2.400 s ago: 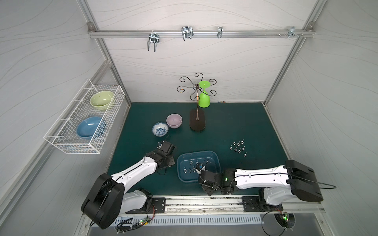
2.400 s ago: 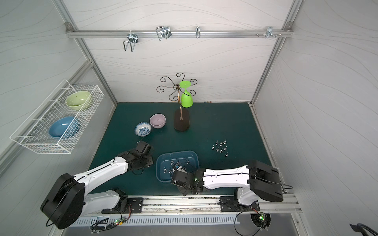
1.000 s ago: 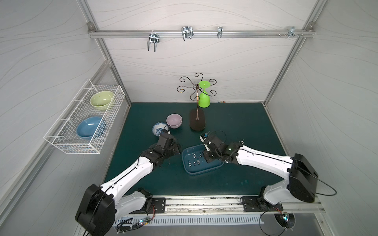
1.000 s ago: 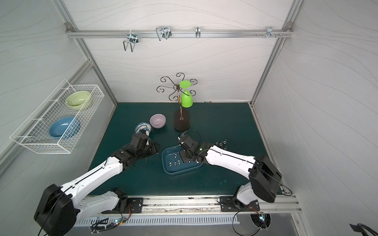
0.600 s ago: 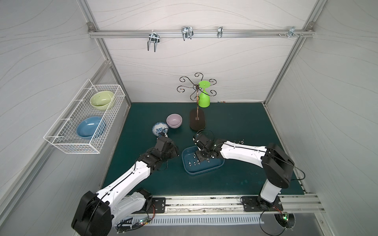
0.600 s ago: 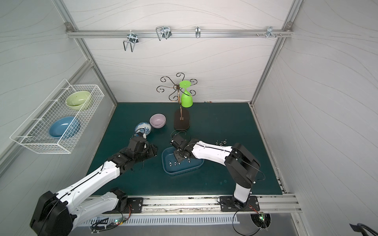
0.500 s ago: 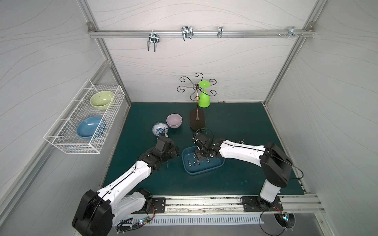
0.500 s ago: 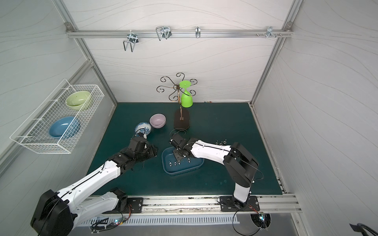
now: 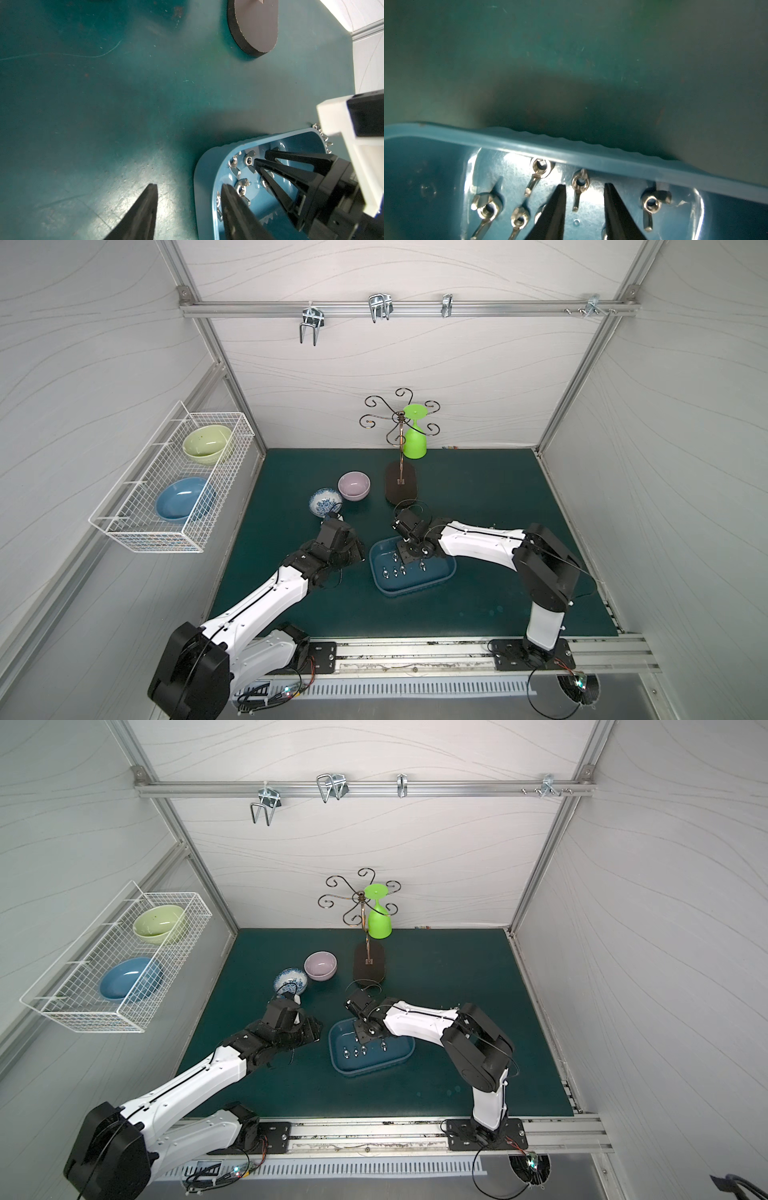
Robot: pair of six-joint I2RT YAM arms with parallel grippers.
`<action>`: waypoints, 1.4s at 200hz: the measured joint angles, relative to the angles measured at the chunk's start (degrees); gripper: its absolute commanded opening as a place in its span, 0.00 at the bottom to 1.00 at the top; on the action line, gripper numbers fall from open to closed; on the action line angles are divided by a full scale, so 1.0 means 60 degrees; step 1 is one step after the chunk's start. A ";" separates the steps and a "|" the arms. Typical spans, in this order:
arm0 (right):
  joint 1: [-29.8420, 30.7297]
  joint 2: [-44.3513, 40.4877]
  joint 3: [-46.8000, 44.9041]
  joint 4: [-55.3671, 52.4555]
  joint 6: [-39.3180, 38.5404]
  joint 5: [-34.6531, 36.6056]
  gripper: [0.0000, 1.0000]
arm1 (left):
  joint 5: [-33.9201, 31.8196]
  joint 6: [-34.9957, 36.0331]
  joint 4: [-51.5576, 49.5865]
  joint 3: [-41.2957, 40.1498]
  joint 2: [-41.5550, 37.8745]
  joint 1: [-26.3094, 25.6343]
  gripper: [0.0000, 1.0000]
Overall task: Take out the wing nut from the storage box
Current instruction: Pick up the wing nut from the storage box.
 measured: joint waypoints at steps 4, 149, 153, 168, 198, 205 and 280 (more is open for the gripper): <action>-0.0011 0.0033 0.0007 0.0007 0.0007 -0.0022 0.33 | 0.0004 -0.0004 0.0000 0.0000 0.0000 0.0000 0.53; -0.0080 0.0630 0.0095 0.0364 0.0251 -0.0091 0.23 | 0.0270 -0.0040 0.0211 -0.0237 0.0233 0.0000 0.50; -0.0080 0.0634 0.0095 0.0368 0.0248 -0.0087 0.23 | 0.0273 -0.0040 0.0219 -0.0240 0.0233 0.0000 0.50; -0.0080 0.0634 0.0095 0.0379 0.0244 -0.0087 0.25 | 0.0284 -0.0044 0.0237 -0.0248 0.0233 0.0000 0.50; -0.0080 0.0634 0.0098 0.0375 0.0204 -0.0080 0.29 | 0.0288 -0.0040 0.0240 -0.0248 0.0233 0.0000 0.50; -0.0080 0.0634 0.0109 0.0368 0.0182 -0.0076 0.30 | 0.0288 -0.0044 0.0240 -0.0248 0.0233 0.0000 0.50; -0.0080 0.0634 0.0168 0.0350 0.0047 0.0018 0.29 | 0.0328 -0.0044 0.0244 -0.0248 0.0237 0.0000 0.49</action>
